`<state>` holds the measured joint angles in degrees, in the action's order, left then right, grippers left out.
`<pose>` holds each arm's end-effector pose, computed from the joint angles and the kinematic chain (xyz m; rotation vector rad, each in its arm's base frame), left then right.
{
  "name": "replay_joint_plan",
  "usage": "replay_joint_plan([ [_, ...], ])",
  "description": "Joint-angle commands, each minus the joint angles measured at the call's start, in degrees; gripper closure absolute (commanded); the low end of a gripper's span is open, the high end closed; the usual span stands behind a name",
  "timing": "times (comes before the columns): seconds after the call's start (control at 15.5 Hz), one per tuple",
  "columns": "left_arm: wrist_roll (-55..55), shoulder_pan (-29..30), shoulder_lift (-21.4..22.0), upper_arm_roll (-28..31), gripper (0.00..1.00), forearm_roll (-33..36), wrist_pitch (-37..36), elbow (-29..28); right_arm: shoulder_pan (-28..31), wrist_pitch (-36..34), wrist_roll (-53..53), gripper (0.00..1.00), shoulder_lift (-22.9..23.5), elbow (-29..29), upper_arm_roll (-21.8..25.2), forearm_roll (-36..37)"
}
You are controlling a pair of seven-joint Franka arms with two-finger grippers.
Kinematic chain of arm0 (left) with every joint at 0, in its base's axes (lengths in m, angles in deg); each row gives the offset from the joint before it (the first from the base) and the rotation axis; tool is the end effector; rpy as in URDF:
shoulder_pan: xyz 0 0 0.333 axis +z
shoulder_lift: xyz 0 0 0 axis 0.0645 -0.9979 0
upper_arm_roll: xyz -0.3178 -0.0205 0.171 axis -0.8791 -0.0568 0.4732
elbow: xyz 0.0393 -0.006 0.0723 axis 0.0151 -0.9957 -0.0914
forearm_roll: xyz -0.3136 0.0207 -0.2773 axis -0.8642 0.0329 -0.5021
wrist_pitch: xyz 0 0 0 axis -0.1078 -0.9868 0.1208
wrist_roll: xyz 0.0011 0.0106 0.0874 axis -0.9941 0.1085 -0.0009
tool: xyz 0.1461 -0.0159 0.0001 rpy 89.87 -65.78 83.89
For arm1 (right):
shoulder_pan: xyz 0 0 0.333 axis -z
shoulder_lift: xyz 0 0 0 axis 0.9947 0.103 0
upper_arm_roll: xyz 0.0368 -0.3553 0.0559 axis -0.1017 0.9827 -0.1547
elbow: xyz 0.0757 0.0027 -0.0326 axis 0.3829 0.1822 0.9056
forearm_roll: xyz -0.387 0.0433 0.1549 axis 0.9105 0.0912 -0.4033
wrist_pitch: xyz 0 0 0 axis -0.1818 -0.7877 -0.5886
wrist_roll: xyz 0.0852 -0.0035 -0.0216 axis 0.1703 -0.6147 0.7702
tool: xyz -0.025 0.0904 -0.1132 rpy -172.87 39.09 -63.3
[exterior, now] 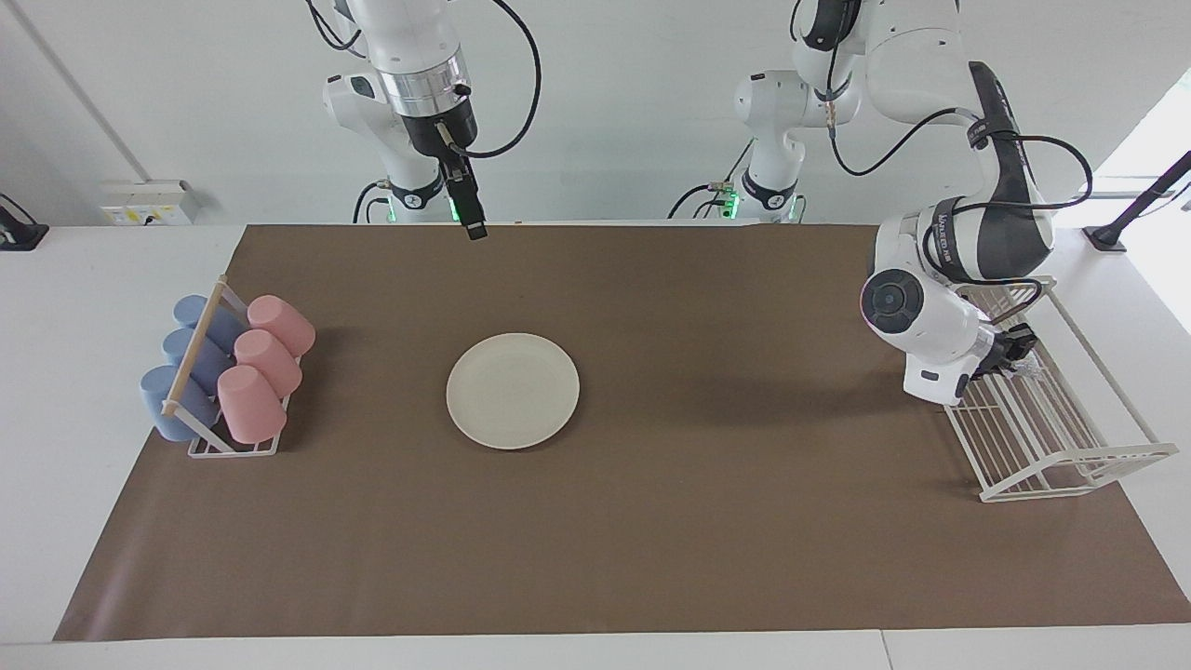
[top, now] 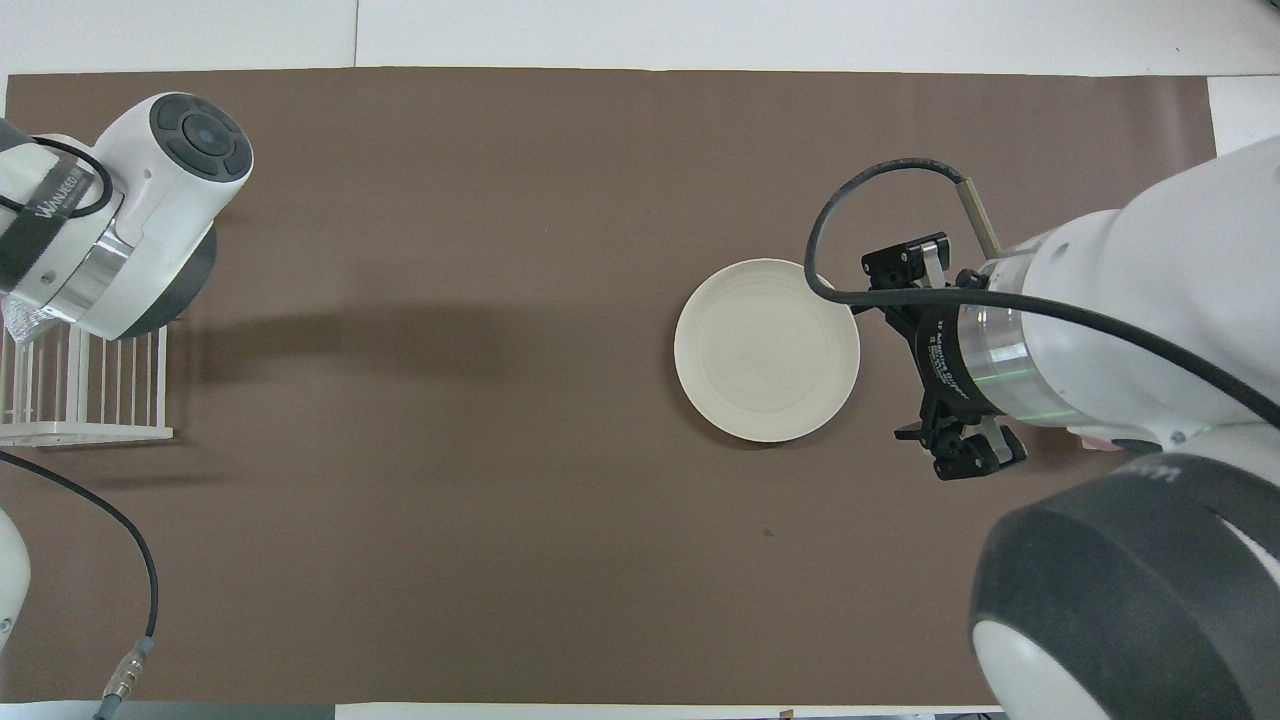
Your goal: Wipe plate with sponge
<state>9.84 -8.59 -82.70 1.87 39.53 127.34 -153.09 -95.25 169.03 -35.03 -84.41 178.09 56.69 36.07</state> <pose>0.6826 0.0079 0.4198 -2.2196 -0.0398 0.0096 0.5221 0.2180 0.6522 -2.4546 1.8075 0.0710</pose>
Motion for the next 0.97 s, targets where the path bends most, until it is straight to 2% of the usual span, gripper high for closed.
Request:
replay_joint_plan([
  [0.0, -0.4, 0.1, 1.5, -0.1, 1.0, -2.4, -0.7, 0.5, 0.2, 0.6, 2.1, 0.0, -0.5, 0.7, -0.3, -0.7],
  [0.19, -0.3, 0.1, 4.7, 0.4, 1.0, -17.0, -2.2, 4.3, 0.1, 0.4, 2.2, 0.0, -0.6, 1.0, -0.3, -0.7],
  [0.32, -0.3, 0.2, 4.5, 0.6, 1.0, -31.2, -8.6, 11.5, 0.0, 0.7, 2.9, 0.0, -1.4, 2.4, -0.3, -0.7],
  [0.45, 0.0, 0.8, 4.8, 0.7, 1.0, -43.1, -12.2, 15.3, 0.0, 1.4, 4.4, 0.0, -2.2, 4.0, -0.5, -0.7],
  [0.65, 0.3, 4.5, 7.9, 1.0, 1.0, -62.6, -12.1, 15.1, 0.1, 4.2, 6.0, 0.0, -2.1, 4.1, -0.5, -0.8],
  [0.78, -0.5, 6.3, 8.6, 0.9, 1.0, -71.8, -13.0, 14.0, -1.0, 7.2, 2.6, 0.0, -1.6, 4.1, -0.6, -1.6],
  [0.91, -0.8, 6.9, 10.5, 0.9, 1.0, -79.3, -12.5, 10.3, -3.1, 9.6, -1.1, 0.0, -0.6, 3.8, -0.6, -2.4],
])
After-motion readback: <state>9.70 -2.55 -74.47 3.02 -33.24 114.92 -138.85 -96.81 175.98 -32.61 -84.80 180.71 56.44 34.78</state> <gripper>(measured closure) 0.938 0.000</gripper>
